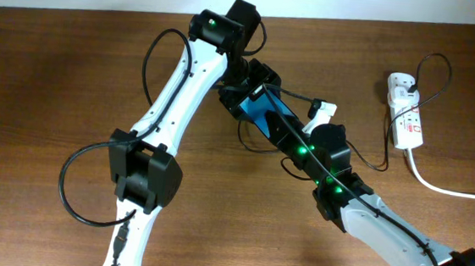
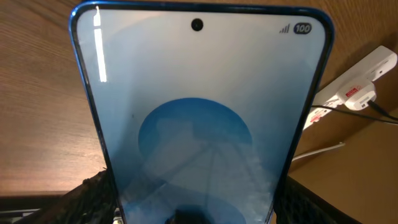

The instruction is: Plug charger to phone and switch on socket

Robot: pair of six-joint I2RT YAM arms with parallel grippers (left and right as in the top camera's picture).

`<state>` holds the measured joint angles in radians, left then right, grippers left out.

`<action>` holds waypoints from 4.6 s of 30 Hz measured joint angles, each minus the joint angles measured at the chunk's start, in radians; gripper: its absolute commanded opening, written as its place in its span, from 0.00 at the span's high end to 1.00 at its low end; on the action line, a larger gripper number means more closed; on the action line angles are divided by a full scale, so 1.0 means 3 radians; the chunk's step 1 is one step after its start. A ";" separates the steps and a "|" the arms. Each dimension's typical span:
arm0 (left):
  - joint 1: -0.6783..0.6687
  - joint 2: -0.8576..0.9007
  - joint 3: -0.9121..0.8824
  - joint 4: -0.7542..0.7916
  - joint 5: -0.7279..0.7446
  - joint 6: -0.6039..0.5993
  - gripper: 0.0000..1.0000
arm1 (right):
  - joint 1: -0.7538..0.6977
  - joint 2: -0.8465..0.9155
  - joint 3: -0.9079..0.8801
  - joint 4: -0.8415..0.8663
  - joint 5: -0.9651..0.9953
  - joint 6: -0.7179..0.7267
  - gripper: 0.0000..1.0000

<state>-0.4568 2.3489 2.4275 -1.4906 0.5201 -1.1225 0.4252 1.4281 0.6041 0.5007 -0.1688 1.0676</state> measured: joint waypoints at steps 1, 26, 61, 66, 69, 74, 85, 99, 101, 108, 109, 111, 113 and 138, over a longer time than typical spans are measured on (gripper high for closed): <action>0.0000 0.0000 0.0000 -0.0001 0.0000 -0.0001 0.73 | 0.0000 0.0000 0.0000 -0.0003 0.0000 -0.0008 0.96; 0.0890 0.0000 0.0018 0.1447 0.1350 0.2223 0.01 | -0.1408 -0.1358 0.0023 -0.0913 -0.1116 0.0334 0.96; 0.0617 0.0001 0.0017 0.2767 0.2260 0.0609 1.00 | 0.0141 0.0617 0.1031 0.0997 0.1097 0.1857 0.96; 0.0626 0.0001 0.0011 0.2815 0.2276 0.0615 1.00 | 0.0148 0.0591 0.1054 0.1001 0.1120 0.2092 0.91; 0.0626 0.0001 0.0011 0.2776 0.2219 0.0542 1.00 | 0.0146 0.0591 0.1054 0.0987 0.1122 0.1980 0.73; 0.0828 0.0001 0.0011 0.2815 0.1993 0.0355 1.00 | 0.0270 0.0594 0.1040 0.0921 0.0872 0.1829 0.02; 0.1883 0.0001 0.0018 0.1935 0.1886 0.1434 1.00 | 0.0264 0.0604 0.1062 -0.2153 0.0041 -0.0872 0.36; 0.2092 0.0001 0.0018 0.1736 0.1967 0.1727 1.00 | 0.0134 0.2454 0.3445 -0.3732 -0.0046 -0.0735 0.70; 0.2092 0.0001 0.0018 0.1736 0.1967 0.1726 1.00 | 0.0134 0.2475 0.3447 -0.3674 -0.0045 -0.0682 0.72; 0.2092 0.0001 0.0018 0.1661 0.1967 0.1776 1.00 | 0.0134 0.2632 0.3465 -0.3552 0.0167 -0.0674 0.74; 0.2092 0.0001 0.0018 0.1638 0.1966 0.1793 1.00 | 0.0134 0.2669 0.3473 -0.3493 0.0200 -0.0674 0.74; 0.2092 0.0001 0.0018 0.1598 0.1967 0.1822 1.00 | 0.0134 0.2736 0.3474 -0.3470 0.0209 -0.0674 0.74; 0.2092 0.0001 0.0018 0.1591 0.1967 0.1840 1.00 | 0.0134 0.2748 0.3491 -0.3446 0.0198 -0.0679 0.85; 0.1254 0.0001 0.0018 0.1314 0.2873 0.3367 1.00 | -0.0455 -0.0926 0.0900 -0.2850 -0.1849 -0.1860 0.96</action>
<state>-0.0807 2.3493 2.4329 -1.0966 1.3819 -0.1123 0.2886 1.1503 0.8742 -0.3542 -0.7235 0.5095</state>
